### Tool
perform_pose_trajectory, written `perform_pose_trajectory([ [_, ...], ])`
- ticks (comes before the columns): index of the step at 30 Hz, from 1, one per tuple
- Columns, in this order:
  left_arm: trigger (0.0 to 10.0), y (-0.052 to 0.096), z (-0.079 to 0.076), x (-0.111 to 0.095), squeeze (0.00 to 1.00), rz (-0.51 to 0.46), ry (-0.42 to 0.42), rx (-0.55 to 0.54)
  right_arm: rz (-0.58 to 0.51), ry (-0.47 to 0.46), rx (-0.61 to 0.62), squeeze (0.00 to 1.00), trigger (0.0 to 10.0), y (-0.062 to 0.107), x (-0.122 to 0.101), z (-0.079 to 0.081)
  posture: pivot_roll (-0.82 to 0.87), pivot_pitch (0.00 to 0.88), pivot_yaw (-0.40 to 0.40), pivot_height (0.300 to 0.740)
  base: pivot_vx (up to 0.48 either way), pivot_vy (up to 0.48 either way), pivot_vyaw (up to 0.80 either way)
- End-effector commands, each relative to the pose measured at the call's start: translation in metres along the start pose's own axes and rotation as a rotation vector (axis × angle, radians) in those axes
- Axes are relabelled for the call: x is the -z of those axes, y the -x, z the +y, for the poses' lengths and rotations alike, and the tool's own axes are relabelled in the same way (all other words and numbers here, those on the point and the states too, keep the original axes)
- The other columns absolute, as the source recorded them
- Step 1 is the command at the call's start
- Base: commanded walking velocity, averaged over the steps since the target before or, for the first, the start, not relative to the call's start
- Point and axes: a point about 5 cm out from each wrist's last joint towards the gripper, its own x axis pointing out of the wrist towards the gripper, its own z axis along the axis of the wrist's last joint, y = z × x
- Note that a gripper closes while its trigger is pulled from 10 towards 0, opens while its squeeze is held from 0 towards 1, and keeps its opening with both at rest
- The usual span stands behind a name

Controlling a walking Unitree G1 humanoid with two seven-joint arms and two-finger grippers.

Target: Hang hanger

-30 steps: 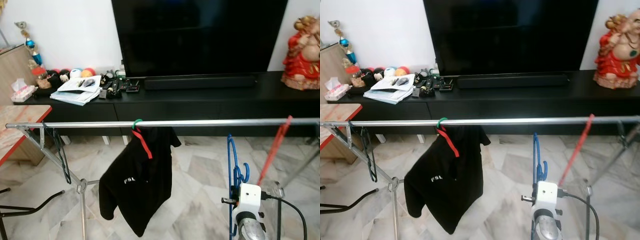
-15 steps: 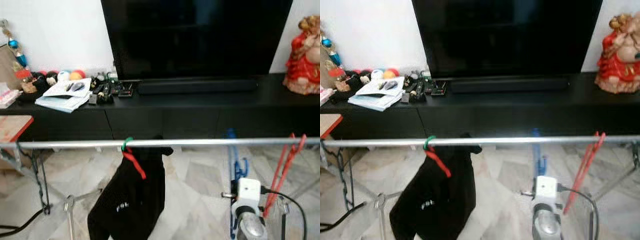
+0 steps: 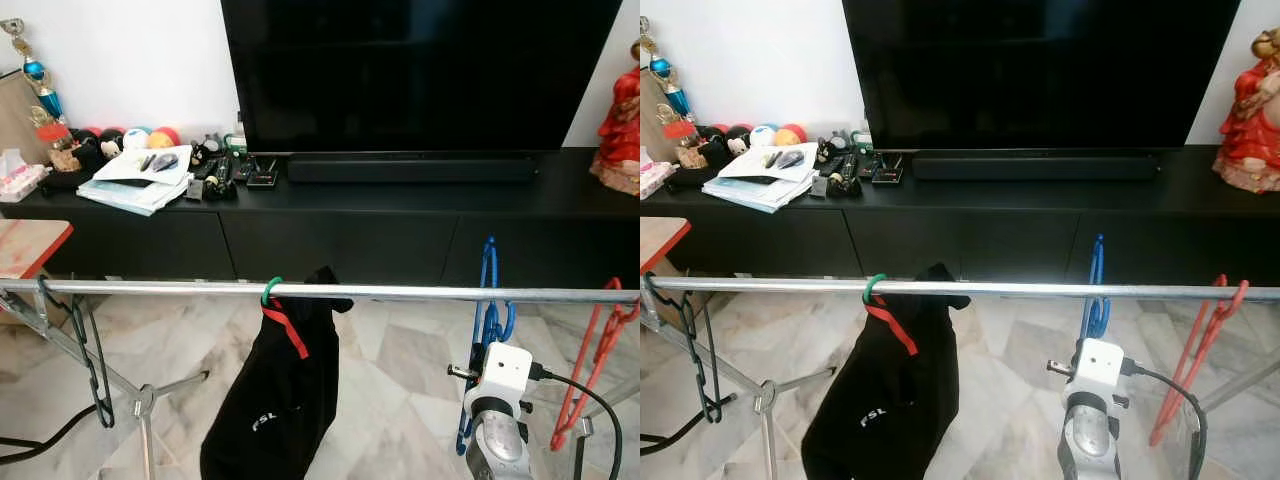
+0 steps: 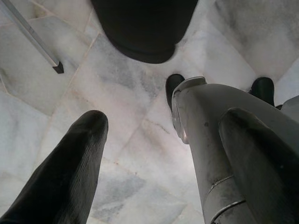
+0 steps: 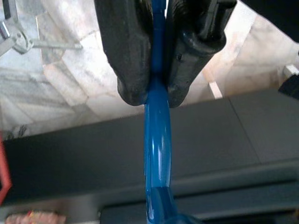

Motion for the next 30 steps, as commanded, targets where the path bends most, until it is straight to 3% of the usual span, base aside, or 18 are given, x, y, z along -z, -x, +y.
perform_pose_trajectory([
  [1, 10.0, 0.001, 0.000, 0.013, 0.00, 0.049, -0.007, 0.009, -0.032, -0.008, 0.000, 0.00, 10.0, -0.004, -0.008, 0.004, 0.02, 0.000, 0.073, 0.740, 0.000, 0.000, 0.00],
  [7, 10.0, 0.001, 0.000, 0.012, 0.00, 0.048, -0.010, 0.010, -0.038, 0.001, -0.005, 0.00, 10.0, -0.006, -0.011, 0.005, 0.02, 0.000, 0.076, 0.740, 0.000, 0.000, 0.00],
  [10, 10.0, 0.001, 0.001, 0.012, 0.00, 0.047, -0.014, 0.008, 0.007, 0.055, -0.039, 0.00, 10.0, -0.010, -0.009, 0.008, 0.03, 0.000, 0.076, 0.740, 0.000, 0.000, 0.00],
  [15, 10.0, 0.002, 0.001, 0.013, 0.00, 0.047, -0.014, 0.007, 0.028, 0.071, -0.110, 0.00, 10.0, -0.013, -0.011, 0.015, 0.03, 0.000, 0.074, 0.740, 0.000, 0.000, 0.00],
  [30, 10.0, 0.002, 0.001, 0.015, 0.00, 0.055, -0.009, 0.011, 0.049, 0.089, -0.135, 0.00, 10.0, -0.023, -0.023, 0.019, 0.03, 0.000, 0.074, 0.740, 0.000, 0.000, 0.00],
])
